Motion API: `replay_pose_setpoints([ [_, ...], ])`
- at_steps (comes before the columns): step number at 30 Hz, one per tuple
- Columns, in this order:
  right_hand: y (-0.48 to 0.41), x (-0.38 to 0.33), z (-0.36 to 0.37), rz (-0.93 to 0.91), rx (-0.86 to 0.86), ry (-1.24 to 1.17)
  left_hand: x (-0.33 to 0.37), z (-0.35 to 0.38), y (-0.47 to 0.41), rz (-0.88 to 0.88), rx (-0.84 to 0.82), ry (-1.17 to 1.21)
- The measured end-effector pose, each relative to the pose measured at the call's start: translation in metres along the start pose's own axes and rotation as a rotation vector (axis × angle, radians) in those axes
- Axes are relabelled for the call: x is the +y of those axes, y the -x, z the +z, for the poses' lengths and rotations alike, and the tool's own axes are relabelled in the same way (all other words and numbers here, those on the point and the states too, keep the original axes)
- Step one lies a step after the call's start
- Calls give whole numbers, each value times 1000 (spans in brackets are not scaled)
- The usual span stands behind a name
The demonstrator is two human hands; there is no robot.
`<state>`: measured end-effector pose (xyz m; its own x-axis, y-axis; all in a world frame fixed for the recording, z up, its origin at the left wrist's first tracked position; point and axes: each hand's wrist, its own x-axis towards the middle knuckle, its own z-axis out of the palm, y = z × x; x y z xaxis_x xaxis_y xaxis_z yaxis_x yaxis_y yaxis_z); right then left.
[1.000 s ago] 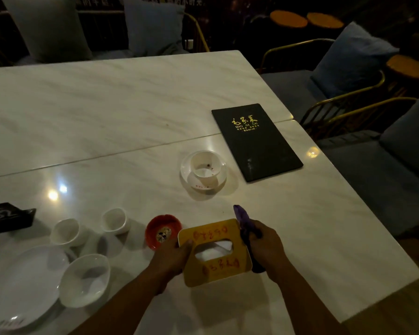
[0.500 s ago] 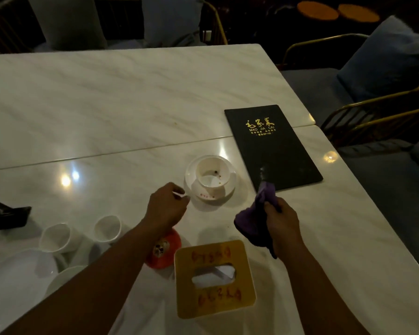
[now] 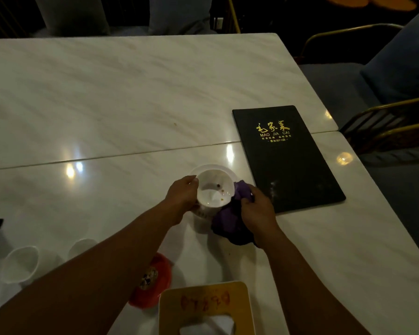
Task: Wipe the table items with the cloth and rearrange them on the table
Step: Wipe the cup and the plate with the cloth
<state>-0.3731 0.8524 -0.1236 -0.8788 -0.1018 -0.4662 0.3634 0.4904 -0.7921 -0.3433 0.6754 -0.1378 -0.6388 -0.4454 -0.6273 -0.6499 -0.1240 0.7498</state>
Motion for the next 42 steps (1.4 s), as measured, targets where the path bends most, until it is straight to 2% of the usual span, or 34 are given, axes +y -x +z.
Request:
replay_pose_setpoints([
  [5,-6,1,8,32,-14,-41,-4,0,-8,46,47,-43],
  [9,-2,1,8,3,1,-64,-4,-1,0,110,23,-36],
  [13,10,-1,4,-35,10,-126,0,-10,21,135,-67,137],
  [17,29,-5,1,-20,-25,-225,7,-24,49,92,-266,395],
  [20,47,-8,-8,-48,-67,-202,7,-34,64,103,-296,453],
  [22,55,-11,-20,-157,-26,-62,6,-40,71,118,-258,449],
  [24,67,-21,-35,-313,99,165,7,-44,78,129,-217,420],
  [27,86,-42,-43,-768,202,569,10,-48,93,151,-210,352],
  [29,96,-52,-32,-1051,157,922,12,-49,106,173,-242,318],
  [31,104,-59,-22,-1165,3,1121,14,-52,120,211,-280,269],
  [34,119,-66,-15,-1052,-143,1248,13,-59,138,278,-308,181],
  [36,131,-63,-14,-936,-125,1190,11,-64,150,328,-312,150],
  [39,156,-57,-3,-874,-86,1210,6,-70,169,398,-301,149],
  [42,184,-60,7,-685,-150,1077,-1,-74,183,443,-308,176],
])
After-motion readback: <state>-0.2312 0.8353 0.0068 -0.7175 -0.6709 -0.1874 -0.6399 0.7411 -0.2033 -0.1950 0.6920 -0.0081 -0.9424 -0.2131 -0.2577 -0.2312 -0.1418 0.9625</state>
